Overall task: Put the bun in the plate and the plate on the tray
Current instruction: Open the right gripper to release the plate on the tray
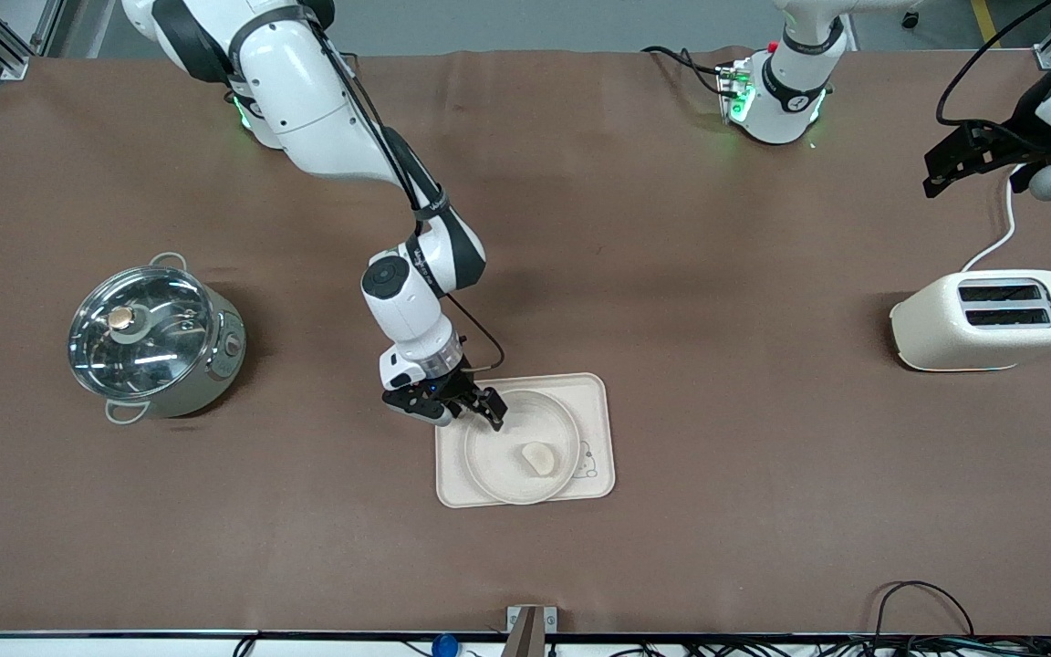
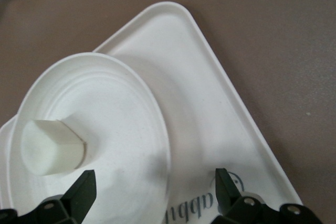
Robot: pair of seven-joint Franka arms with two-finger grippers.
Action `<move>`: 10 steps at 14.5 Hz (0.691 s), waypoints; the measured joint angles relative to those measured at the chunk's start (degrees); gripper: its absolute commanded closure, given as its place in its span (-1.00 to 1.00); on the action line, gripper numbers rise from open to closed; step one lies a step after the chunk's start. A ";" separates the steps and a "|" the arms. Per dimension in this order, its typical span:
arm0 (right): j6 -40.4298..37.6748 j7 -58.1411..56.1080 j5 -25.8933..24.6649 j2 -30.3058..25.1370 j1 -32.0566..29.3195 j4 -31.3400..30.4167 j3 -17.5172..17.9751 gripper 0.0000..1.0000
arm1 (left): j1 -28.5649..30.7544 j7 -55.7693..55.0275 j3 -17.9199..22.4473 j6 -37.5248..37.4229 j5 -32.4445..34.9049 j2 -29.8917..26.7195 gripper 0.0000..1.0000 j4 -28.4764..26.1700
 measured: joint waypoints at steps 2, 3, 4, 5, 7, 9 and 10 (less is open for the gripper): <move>-0.50 0.00 0.00 -1.76 0.00 0.02 -0.04 -1.00 | 0.00 0.00 0.00 0.00 0.00 -0.02 -1.00 0.00; -1.70 0.00 0.02 -2.73 -0.02 0.03 -0.14 -1.00 | 0.00 0.00 0.00 0.00 0.00 -0.03 -1.00 0.00; -3.56 0.00 0.03 -3.80 -0.10 0.04 -0.27 -1.00 | 0.00 0.00 0.01 0.00 0.00 -0.03 -1.00 0.00; -5.86 0.00 0.03 -5.01 -0.19 0.07 -0.48 -1.00 | 0.00 0.00 0.01 0.00 0.00 -0.03 -1.00 0.00; -12.31 0.00 0.03 -8.29 -0.52 0.24 -1.14 -1.00 | 0.00 0.00 0.01 0.00 0.00 -0.04 -1.00 0.00; -20.85 -0.17 0.03 -12.78 -0.78 0.48 -3.05 -1.00 | 0.00 0.00 0.01 0.00 0.00 -0.04 -1.00 0.00; -24.85 -0.57 0.01 -15.09 -0.89 0.49 -4.26 -1.00 | 0.00 0.00 0.01 0.00 0.00 -0.04 -1.00 0.00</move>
